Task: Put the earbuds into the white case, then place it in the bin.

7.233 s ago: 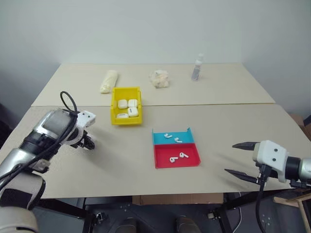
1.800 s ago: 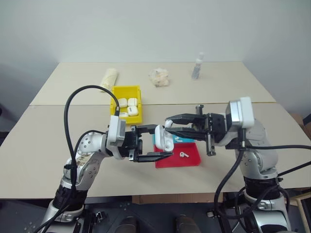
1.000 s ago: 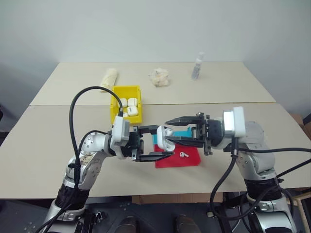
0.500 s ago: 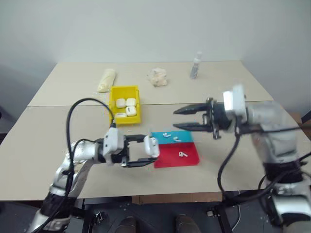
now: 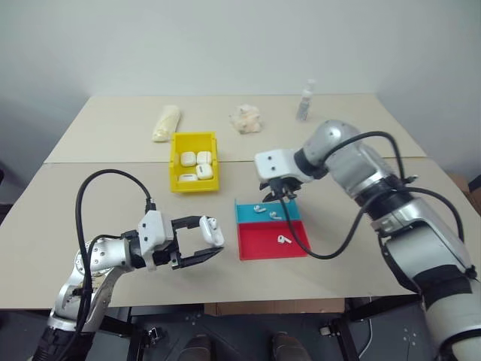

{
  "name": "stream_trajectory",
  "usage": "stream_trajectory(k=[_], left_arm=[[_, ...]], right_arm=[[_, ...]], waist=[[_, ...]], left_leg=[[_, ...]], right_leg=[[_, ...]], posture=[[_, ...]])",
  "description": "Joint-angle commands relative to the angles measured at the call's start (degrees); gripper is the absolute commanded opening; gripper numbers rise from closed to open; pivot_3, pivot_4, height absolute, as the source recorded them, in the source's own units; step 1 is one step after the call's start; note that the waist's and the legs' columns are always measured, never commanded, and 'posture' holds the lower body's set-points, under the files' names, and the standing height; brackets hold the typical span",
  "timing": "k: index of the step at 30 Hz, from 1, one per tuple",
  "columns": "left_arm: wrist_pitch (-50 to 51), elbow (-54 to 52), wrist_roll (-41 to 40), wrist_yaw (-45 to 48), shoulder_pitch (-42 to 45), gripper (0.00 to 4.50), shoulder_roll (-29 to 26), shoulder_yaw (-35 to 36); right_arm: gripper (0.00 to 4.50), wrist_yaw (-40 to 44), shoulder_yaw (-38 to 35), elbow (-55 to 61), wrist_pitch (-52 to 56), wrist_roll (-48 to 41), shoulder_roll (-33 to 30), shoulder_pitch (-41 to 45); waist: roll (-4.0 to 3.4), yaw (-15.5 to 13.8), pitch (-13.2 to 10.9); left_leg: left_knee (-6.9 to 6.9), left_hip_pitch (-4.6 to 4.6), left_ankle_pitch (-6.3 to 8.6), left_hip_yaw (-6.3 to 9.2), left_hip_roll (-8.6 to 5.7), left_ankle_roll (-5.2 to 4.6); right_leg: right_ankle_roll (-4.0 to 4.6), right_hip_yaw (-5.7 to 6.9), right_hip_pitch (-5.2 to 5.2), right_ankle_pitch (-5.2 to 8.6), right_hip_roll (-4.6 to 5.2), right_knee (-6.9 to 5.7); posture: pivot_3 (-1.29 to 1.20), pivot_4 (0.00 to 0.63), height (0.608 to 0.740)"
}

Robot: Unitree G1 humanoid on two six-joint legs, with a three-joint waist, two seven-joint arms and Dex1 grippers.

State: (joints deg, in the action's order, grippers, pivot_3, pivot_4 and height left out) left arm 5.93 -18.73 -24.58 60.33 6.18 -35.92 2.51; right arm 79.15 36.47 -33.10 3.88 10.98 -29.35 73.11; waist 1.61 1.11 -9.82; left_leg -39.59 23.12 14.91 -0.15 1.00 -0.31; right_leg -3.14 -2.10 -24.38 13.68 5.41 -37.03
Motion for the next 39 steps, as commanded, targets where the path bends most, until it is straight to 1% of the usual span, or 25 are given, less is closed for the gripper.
stream_trajectory(k=[1,6,9,16,22,33,39], left_arm=[[-1.7,-3.0,0.2,-0.4,-1.5,2.8,-0.7,0.6],[-1.7,-3.8,0.4,-1.3,-2.7,2.8,-0.7,0.6],[-1.5,-4.5,0.6,-2.1,-3.4,2.8,-0.6,0.4],[-1.3,-6.4,0.8,-3.3,-6.7,2.8,-1.3,1.2],[-1.6,-6.6,1.5,-4.0,-7.4,2.8,-1.4,0.6],[-1.2,-6.8,1.9,-4.4,-7.4,2.8,-1.2,0.0],[-1.3,-7.0,2.5,-4.7,-7.9,2.8,-1.4,-0.1]], right_arm=[[1.87,-0.4,1.0,-6.6,-6.7,3.9,2.5,3.1],[1.87,-1.7,1.7,-16.3,-13.2,7.6,6.9,5.1],[1.87,-4.3,2.0,-22.3,-16.2,10.5,9.4,6.0],[1.87,-8.5,1.2,-29.6,-19.1,13.7,12.5,7.1],[1.87,-9.2,0.1,-31.8,-20.4,14.1,13.4,7.3],[1.87,-8.3,-2.8,-34.1,-19.3,14.1,15.2,7.7],[1.87,-10.2,-3.0,-35.3,-19.0,15.2,16.0,7.5]], waist=[[0.0,0.0,0.0],[-0.03,0.2,0.0],[-0.03,0.4,0.0],[-0.04,1.4,0.0],[-0.05,1.6,0.0],[-0.05,1.6,0.0],[-0.05,1.6,0.0]], left_leg=[[0.0,0.0,0.0,0.0,-0.01,0.0],[0.01,-0.02,-0.01,0.01,0.0,0.02],[0.02,-0.05,-0.01,0.01,-0.01,0.03],[0.22,-0.05,-0.06,0.04,-0.01,0.11],[0.51,-0.25,-0.09,0.03,-0.01,0.16],[0.57,-0.25,-0.1,0.05,-0.02,0.18],[0.58,-0.27,-0.1,0.04,-0.01,0.19]], right_leg=[[0.0,0.01,0.0,0.0,0.02,-0.01],[0.01,0.02,0.0,0.0,0.01,-0.01],[0.01,0.01,0.01,-0.01,0.01,-0.04],[0.03,0.02,-0.03,-0.01,0.01,-0.08],[0.11,-0.02,-0.02,-0.03,0.01,-0.06],[0.12,-0.02,-0.01,-0.03,0.02,-0.07],[0.12,-0.02,-0.01,-0.03,0.01,-0.07]], posture=[[0.0,0.15,0.74],[0.0,0.15,0.74],[0.0,0.15,0.74],[0.0,0.15,0.74],[0.0,0.15,0.74],[0.0,0.15,0.74],[0.0,0.15,0.74]])
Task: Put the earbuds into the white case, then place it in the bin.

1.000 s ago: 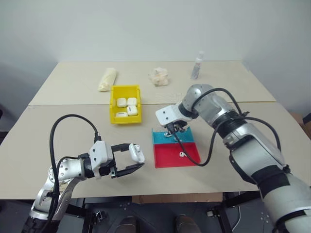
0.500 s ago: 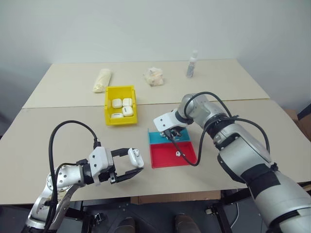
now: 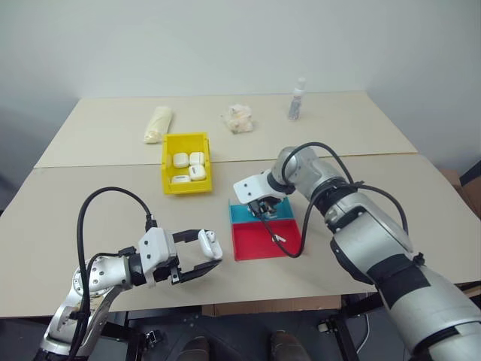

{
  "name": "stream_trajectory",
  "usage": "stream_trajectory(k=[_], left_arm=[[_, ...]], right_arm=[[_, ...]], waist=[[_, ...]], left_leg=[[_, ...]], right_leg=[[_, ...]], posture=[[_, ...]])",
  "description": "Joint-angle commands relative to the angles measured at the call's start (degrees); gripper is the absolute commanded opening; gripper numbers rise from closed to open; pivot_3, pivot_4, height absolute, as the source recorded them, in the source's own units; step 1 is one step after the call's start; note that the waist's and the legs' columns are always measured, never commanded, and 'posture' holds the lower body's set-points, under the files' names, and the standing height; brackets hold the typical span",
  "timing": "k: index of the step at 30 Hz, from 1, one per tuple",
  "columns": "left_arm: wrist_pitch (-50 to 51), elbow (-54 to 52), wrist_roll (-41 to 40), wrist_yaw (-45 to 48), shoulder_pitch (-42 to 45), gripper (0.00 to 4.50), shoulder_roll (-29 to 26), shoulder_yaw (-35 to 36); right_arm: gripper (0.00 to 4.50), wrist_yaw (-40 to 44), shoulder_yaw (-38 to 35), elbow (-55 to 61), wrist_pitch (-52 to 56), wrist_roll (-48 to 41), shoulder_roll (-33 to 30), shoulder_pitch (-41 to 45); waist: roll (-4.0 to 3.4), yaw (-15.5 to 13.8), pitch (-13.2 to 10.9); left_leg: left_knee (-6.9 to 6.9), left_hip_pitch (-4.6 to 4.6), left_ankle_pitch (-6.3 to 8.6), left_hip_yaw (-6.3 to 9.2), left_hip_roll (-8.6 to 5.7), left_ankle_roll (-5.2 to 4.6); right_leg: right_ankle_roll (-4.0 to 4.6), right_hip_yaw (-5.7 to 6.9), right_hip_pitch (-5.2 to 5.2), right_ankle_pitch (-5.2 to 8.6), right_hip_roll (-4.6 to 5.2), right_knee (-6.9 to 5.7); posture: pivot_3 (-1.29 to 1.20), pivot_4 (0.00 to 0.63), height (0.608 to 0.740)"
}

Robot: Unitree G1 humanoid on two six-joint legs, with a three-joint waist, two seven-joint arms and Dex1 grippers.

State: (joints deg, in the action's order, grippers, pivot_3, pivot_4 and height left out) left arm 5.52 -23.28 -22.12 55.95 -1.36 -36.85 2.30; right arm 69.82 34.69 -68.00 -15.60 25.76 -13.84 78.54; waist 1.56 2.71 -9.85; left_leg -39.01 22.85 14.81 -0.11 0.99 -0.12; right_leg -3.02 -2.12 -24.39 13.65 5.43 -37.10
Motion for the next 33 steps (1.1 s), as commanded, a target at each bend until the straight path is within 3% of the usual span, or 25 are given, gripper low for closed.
stream_trajectory(k=[1,19,21,30,33], left_arm=[[-0.8,-2.4,0.0,-0.4,-0.4,2.8,-0.5,0.1],[-0.5,-2.9,0.2,-0.6,-0.6,2.8,-0.7,0.3],[-0.4,-3.0,0.2,-0.7,-0.6,2.8,-0.7,0.3],[-0.1,-3.0,0.3,-1.0,-0.3,2.8,-0.6,0.2],[0.1,-3.0,0.4,-1.1,-0.2,2.8,-0.6,0.2]], right_arm=[[1.87,-1.0,-1.2,-0.5,0.5,0.6,0.5,2.1],[1.87,-0.1,-1.3,-1.5,-2.3,1.4,0.4,1.0],[1.31,-0.4,-1.1,-1.5,-2.6,1.7,0.3,0.9],[1.31,-1.0,-1.0,-1.7,-3.0,2.9,0.3,0.4],[0.78,-1.1,-1.0,-1.7,-3.3,3.0,0.2,0.3]], waist=[[0.0,0.0,0.0],[0.0,0.0,0.0],[0.0,0.0,0.0],[0.0,0.0,0.0],[0.0,0.0,0.0]], left_leg=[[0.0,0.0,0.0,0.0,0.0,0.0],[0.02,-0.01,-0.02,-0.01,0.0,0.03],[0.02,-0.01,-0.02,-0.01,0.0,0.03],[0.02,-0.04,-0.02,0.0,0.0,0.04],[0.02,-0.04,-0.02,0.0,0.0,0.04]], right_leg=[[0.0,0.0,0.0,0.0,0.0,0.0],[0.01,0.0,0.0,0.0,0.0,0.0],[0.01,0.0,0.0,0.0,0.0,0.0],[0.01,0.0,0.02,0.0,0.0,0.0],[0.01,0.0,0.02,-0.01,0.0,0.0]], posture=[[0.0,0.15,0.74],[0.0,0.15,0.74],[0.0,0.15,0.74],[0.0,0.15,0.74],[0.0,0.15,0.74]])
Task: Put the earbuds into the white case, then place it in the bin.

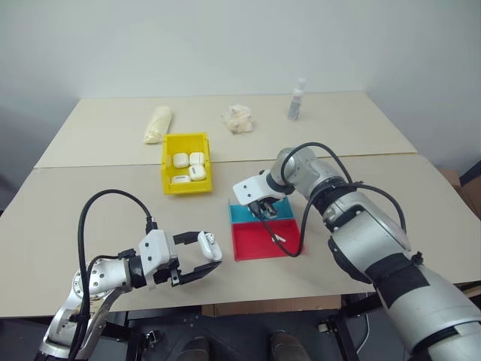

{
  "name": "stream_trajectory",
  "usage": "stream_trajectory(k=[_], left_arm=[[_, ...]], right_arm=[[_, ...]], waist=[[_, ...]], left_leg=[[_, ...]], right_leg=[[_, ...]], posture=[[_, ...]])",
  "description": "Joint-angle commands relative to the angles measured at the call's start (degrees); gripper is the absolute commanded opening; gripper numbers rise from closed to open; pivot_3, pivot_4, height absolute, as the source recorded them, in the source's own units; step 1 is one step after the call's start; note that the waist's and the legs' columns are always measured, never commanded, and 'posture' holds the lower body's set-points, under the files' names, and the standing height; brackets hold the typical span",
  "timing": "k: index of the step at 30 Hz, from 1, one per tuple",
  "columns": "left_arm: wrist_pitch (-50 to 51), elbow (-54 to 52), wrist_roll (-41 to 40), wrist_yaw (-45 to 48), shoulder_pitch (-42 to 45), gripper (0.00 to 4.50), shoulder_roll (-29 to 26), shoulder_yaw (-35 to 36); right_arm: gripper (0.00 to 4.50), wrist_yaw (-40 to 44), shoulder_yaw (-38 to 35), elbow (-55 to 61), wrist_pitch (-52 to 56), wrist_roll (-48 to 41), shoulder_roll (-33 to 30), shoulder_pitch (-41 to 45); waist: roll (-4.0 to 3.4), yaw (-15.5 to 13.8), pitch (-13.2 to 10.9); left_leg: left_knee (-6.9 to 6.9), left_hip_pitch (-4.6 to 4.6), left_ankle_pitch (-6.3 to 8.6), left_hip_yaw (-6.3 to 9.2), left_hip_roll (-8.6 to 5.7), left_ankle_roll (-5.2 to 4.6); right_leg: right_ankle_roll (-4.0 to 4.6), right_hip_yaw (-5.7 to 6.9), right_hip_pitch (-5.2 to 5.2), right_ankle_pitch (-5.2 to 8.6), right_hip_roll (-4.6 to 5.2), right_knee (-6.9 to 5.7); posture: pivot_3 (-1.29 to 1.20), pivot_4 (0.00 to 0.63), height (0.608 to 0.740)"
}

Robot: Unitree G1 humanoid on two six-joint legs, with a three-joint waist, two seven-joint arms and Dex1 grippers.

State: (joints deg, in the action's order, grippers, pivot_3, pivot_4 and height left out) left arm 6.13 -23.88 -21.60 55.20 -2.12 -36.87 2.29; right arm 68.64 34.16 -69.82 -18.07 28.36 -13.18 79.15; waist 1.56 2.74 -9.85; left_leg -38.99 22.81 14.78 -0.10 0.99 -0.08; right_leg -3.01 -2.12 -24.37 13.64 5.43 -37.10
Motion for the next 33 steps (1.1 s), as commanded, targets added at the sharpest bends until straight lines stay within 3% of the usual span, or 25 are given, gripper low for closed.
stream_trajectory(k=[1,9,13,16,20,25,29,33], left_arm=[[-0.5,-2.5,-0.2,-0.4,0.6,2.8,-0.6,0.2],[-0.3,-1.9,-0.7,0.2,1.9,2.8,-0.6,0.0],[0.1,-1.3,-2.3,0.3,5.0,2.8,0.4,-0.4],[1.6,-1.3,-4.3,0.6,8.0,2.8,0.8,-0.7],[4.1,-1.2,-8.0,0.9,12.2,2.8,2.0,-1.2],[6.6,0.6,-11.1,2.0,17.7,2.8,3.8,-2.6],[8.4,2.0,-12.5,2.8,21.5,2.8,5.9,-4.2],[8.7,4.3,-13.2,4.6,24.3,2.8,8.9,-6.3]], right_arm=[[0.64,0.3,-0.6,0.2,-0.9,0.3,-0.5,-0.3],[0.64,1.1,-2.0,1.8,-0.6,-0.3,-1.2,-0.6],[0.64,0.3,-7.4,7.0,2.8,-4.8,-3.6,0.4],[0.64,1.6,-16.1,21.5,12.2,-12.6,-7.7,-1.7],[0.64,3.7,-30.6,57.6,38.1,-27.8,-14.3,-13.3],[0.64,-4.8,-51.4,91.7,60.3,-55.4,-13.3,-28.9],[0.64,-12.7,-59.1,104.9,66.6,-73.1,-11.0,-40.4],[0.64,-17.4,-56.8,113.5,63.9,-79.4,-9.6,-52.9]], waist=[[0.0,0.0,0.0],[0.0,0.0,0.0],[-0.01,-0.1,0.0],[-0.02,-0.3,0.0],[0.0,-1.1,0.0],[0.0,-2.1,0.0],[0.04,-2.0,0.0],[0.03,-1.5,0.0]], left_leg=[[0.0,0.0,0.0,-0.01,0.0,0.0],[0.0,0.0,0.0,0.0,0.0,0.0],[0.0,0.02,0.0,0.0,-0.01,0.01],[-0.01,0.14,-0.01,0.09,-0.01,0.02],[-0.01,0.25,-0.01,0.27,0.01,0.01],[-0.14,0.38,0.01,0.33,-0.01,-0.02],[-0.14,0.07,0.01,0.25,-0.03,-0.03],[-0.11,-0.02,0.02,0.12,-0.05,-0.05]], right_leg=[[0.0,0.0,0.0,0.0,0.0,0.0],[0.0,0.0,0.01,0.0,0.0,0.0],[0.0,0.0,0.0,0.0,0.0,-0.01],[0.0,0.04,-0.06,-0.01,0.03,-0.02],[-0.02,0.1,-0.05,-0.02,0.04,-0.01],[-0.04,0.27,-0.01,-0.03,0.07,-0.02],[-0.05,0.26,0.3,-0.03,0.06,0.17],[-0.05,0.07,0.29,-0.03,0.0,0.16]], posture=[[0.0,0.15,0.74],[0.0,0.15,0.74],[0.0,0.15,0.74],[0.0,0.15,0.74],[0.0,0.15,0.74],[0.0,0.15,0.74],[0.0,0.15,0.74],[0.0,0.15,0.74]])
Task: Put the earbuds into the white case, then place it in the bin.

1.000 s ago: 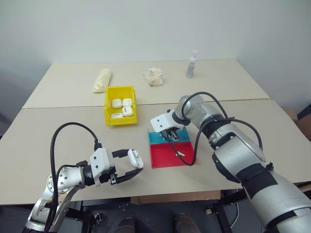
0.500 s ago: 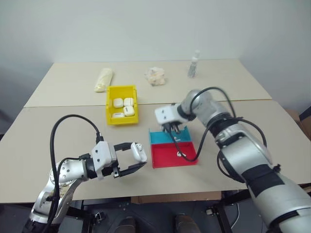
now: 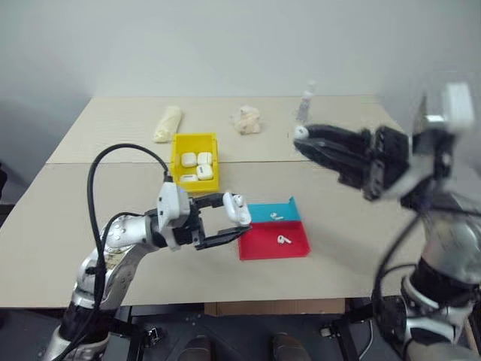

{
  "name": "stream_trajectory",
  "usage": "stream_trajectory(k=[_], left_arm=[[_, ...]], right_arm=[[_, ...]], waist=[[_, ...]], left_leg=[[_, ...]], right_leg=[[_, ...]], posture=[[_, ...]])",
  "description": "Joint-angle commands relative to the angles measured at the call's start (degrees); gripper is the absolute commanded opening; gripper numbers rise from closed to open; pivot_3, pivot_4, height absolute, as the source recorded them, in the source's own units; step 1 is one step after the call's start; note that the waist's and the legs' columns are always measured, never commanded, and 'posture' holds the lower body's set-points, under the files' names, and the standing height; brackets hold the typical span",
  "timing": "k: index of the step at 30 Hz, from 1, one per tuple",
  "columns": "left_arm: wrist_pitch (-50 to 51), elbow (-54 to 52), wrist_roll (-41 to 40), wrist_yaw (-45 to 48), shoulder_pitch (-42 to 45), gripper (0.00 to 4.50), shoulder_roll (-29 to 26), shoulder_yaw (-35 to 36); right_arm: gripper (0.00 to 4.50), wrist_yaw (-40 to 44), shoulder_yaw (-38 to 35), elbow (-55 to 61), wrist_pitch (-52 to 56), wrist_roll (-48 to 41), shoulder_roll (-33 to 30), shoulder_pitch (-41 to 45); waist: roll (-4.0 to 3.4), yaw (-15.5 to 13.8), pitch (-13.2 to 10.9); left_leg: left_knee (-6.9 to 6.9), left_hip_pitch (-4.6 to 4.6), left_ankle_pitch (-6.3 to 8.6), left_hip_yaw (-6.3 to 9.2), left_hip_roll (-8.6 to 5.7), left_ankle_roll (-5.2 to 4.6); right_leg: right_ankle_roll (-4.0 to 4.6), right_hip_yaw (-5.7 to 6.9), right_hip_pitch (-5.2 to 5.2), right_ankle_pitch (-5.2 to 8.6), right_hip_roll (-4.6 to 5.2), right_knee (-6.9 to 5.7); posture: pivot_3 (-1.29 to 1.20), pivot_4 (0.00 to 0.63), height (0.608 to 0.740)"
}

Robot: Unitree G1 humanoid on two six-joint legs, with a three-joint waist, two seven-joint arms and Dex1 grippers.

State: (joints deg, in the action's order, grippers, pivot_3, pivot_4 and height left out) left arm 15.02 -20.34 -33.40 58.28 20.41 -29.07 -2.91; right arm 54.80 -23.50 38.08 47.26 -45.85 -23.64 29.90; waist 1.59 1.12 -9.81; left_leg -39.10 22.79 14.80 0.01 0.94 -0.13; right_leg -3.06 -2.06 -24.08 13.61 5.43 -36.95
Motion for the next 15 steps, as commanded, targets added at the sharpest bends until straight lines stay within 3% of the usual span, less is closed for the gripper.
stream_trajectory(k=[1,15], left_arm=[[-0.4,1.2,-1.5,2.2,2.1,2.8,1.6,-1.4],[-1.8,1.3,-0.7,2.7,2.0,2.8,3.9,-1.4]], right_arm=[[0.64,-4.4,2.0,6.1,-2.4,-5.7,1.2,-5.4],[0.64,-6.6,14.6,2.8,-14.2,-1.4,0.5,-12.9]], waist=[[0.0,0.3,0.0],[0.0,0.2,0.0]], left_leg=[[0.0,-0.02,0.0,-0.01,0.01,-0.01],[-0.01,-0.01,0.0,-0.01,0.0,-0.01]], right_leg=[[0.0,-0.04,-0.01,0.0,-0.04,-0.02],[-0.01,-0.07,-0.03,0.0,-0.05,0.03]], posture=[[0.0,0.15,0.74],[0.0,0.15,0.74]])
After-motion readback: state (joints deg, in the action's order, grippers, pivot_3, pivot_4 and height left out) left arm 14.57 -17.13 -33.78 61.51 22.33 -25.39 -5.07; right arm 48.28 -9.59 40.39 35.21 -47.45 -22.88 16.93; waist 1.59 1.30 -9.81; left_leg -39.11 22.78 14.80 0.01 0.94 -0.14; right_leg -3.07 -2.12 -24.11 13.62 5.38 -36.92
